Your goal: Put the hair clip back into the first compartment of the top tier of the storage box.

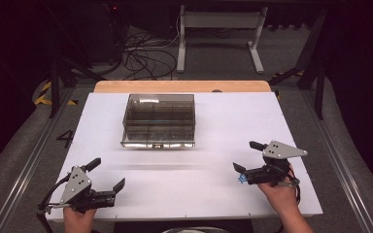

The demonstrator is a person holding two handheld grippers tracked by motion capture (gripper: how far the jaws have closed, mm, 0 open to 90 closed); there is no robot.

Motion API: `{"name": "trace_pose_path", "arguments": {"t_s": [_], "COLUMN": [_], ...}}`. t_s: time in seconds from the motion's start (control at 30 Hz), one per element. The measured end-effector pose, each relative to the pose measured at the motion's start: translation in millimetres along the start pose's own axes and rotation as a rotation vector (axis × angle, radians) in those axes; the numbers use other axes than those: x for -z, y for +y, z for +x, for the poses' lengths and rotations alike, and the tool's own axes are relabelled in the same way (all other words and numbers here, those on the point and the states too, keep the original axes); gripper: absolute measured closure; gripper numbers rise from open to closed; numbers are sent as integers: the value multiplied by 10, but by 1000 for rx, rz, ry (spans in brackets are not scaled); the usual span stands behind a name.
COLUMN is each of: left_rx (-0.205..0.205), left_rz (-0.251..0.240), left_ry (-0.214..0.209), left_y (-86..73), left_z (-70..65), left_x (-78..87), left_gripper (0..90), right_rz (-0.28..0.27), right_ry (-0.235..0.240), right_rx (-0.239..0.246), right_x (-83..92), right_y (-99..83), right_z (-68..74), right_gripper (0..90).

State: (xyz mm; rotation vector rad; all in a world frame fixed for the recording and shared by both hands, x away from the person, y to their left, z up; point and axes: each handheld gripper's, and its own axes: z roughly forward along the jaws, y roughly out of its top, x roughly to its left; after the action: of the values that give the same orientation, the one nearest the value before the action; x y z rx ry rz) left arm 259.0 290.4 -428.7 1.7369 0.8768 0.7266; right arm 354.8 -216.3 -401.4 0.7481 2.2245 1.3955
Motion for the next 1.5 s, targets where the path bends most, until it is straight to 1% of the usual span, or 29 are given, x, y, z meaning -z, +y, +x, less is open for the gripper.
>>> {"name": "trace_pose_path", "arguments": {"t_s": [0.13, 0.4, 0.53, 0.57, 0.6, 0.63, 0.73, 0.83, 0.87, 0.9, 0.93, 1.17, 1.23, 1.3, 1.33, 1.47, 1.5], "left_rx": [1, -1, -2, -1, 1, 2, -1, -5, -14, -14, -13, -12, -12, -9, -7, -6, -6], "left_rz": [-1, 0, -1, -1, -3, -3, -1, -1, 2, 3, 3, 4, 4, 4, 4, 4, 4], "left_ry": [0, -1, -1, 0, 0, 0, 0, -1, 0, 1, 1, -1, -1, -4, -3, -3, -3], "left_y": [0, 1, 2, 2, 2, 1, 2, 4, 5, 5, 5, 5, 5, 4, 4, 4, 4], "left_z": [0, 1, 1, 0, 0, 0, 0, -1, 5, 6, 6, 2, 2, 0, 0, 1, 0], "left_x": [2, -1, 0, 1, 0, 0, 0, 1, 2, 2, 2, -3, -3, -7, -8, -10, -10], "left_gripper": [15, 15, 15, 15, 15, 15, 16, 16, 16, 16, 16, 17, 17, 17, 17, 17, 17], "right_rz": [12, 30, 47, 57, 80, 80, 118, 169, 187, 219, 231, 306, 316, 345, 345, 385, 385], "right_ry": [5, 1, 5, 8, 14, 14, 21, 21, 19, 16, 13, -3, -5, -5, -5, -3, -3], "right_rx": [-3, -8, -20, -24, -32, -32, -47, -50, -51, -48, -47, -58, -59, -60, -60, -62, -62], "right_x": [-56, -123, -159, -164, -175, -175, -186, -202, -210, -222, -224, -236, -237, -242, -242, -257, -257], "right_y": [28, 56, 55, 52, 42, 42, 41, 55, 57, 52, 47, -8, -14, -27, -27, -44, -44], "right_z": [-26, -64, -73, -71, -70, -70, -71, -60, -53, -43, -40, -50, -50, -48, -48, -48, -48], "right_gripper": [70, 70, 79, 88, 115, 115, 139, 159, 165, 177, 184, 219, 225, 245, 245, 270, 270]}}
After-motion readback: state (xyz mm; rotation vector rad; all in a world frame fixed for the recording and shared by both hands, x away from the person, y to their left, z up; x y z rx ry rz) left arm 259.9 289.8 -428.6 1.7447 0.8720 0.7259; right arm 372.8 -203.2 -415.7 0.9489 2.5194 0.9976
